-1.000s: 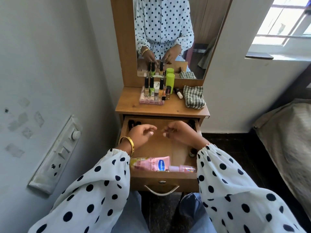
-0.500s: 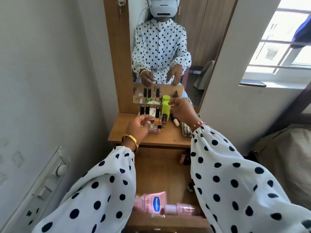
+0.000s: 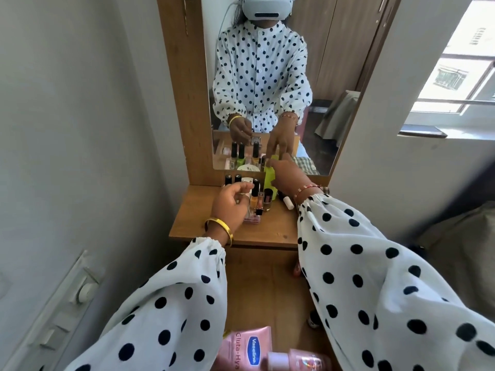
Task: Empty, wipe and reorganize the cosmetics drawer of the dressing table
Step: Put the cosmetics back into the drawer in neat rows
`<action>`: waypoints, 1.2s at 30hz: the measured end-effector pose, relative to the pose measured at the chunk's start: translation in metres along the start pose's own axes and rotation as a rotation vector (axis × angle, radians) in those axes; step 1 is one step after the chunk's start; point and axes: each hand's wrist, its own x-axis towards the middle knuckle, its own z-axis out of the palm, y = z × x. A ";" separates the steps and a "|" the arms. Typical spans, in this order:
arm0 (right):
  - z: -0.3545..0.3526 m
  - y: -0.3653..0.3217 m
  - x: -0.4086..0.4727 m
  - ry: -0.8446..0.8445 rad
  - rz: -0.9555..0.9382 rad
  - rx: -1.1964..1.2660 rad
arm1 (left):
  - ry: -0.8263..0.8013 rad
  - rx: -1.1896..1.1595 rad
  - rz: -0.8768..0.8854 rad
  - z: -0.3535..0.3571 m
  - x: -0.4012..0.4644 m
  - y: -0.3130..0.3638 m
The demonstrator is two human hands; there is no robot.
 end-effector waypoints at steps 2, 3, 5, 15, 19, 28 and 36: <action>0.001 0.002 -0.001 0.023 0.002 0.051 | 0.006 -0.005 0.000 0.000 0.000 0.000; 0.002 0.004 -0.002 0.031 0.002 0.074 | 0.008 -0.010 0.001 0.000 0.000 -0.001; 0.003 0.006 -0.005 0.058 -0.002 0.120 | 0.011 -0.018 0.003 -0.002 -0.001 0.000; -0.021 0.008 -0.056 0.499 -0.020 0.547 | 0.011 -0.220 -0.085 0.006 -0.022 0.019; -0.021 0.004 -0.088 0.535 -0.080 0.756 | -0.041 -0.405 -0.312 0.018 -0.044 0.033; -0.009 -0.008 -0.167 0.112 -0.147 1.043 | 0.008 -0.653 -0.490 0.015 -0.094 0.033; 0.003 -0.010 -0.197 0.021 -0.042 1.055 | 0.161 -0.455 -0.351 0.015 -0.133 0.029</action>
